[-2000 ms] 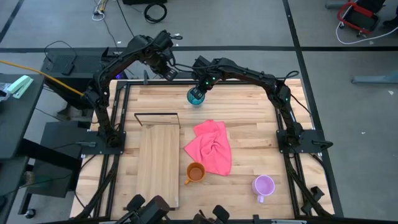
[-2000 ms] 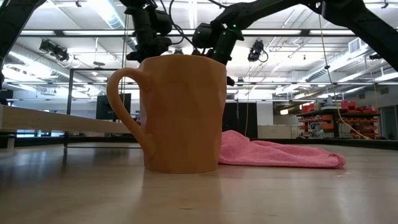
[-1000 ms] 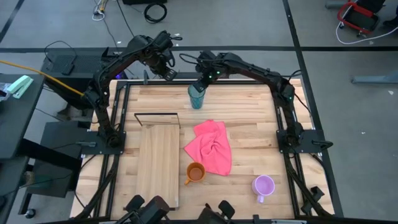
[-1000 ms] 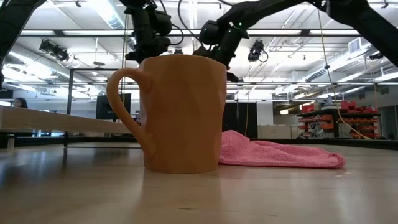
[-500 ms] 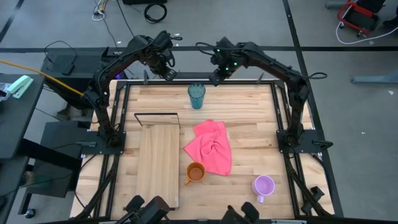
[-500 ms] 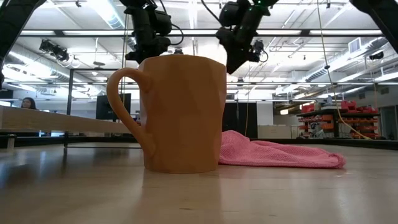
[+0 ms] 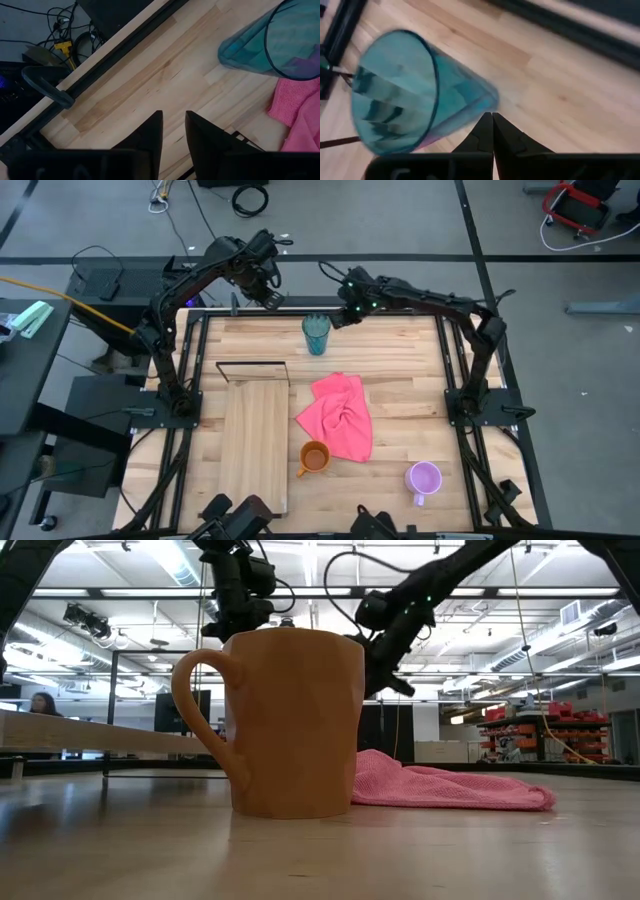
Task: Stack small to large cups/mugs on shelf
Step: Put the blue glass on the shelf
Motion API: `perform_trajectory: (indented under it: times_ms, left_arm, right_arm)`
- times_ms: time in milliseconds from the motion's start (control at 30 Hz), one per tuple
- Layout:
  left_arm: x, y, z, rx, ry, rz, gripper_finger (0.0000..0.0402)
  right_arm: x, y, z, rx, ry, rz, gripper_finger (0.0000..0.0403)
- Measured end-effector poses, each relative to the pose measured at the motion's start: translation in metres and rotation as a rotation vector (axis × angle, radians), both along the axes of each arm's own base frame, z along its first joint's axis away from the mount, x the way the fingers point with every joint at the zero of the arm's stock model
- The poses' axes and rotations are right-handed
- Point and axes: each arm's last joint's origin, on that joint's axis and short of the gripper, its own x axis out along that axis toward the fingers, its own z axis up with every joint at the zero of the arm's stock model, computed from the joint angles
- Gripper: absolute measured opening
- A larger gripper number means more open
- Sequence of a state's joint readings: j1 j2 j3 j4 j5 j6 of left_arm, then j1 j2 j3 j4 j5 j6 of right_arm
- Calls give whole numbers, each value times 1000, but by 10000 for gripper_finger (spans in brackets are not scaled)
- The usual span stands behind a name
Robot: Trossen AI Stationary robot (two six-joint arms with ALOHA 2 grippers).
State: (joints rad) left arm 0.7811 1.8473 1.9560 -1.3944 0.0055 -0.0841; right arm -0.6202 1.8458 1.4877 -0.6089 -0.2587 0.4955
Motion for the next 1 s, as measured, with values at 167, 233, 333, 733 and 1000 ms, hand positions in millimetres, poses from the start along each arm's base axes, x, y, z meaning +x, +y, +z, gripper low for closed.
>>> perform_trajectory:
  times_ms: [167, 233, 333, 733, 1000]
  left_arm:
    - [0, 0, 0, 0, 1, -2, 89]
    - [0, 0, 0, 0, 1, -2, 91]
    - [0, 0, 0, 0, 1, -2, 95]
    - [16, -16, 0, -16, -27, -59, 97]
    - [36, -37, 1, -7, -49, -115, 92]
  right_arm:
    - [13, 5, -19, 47, -1, 27, 2]
    - [18, 8, -21, 47, -13, 40, 2]
    - [24, 12, -20, 41, -41, 47, 2]
    - [33, 18, -18, 54, -92, 21, 0]
    - [55, 30, -51, 113, -61, 63, 0]
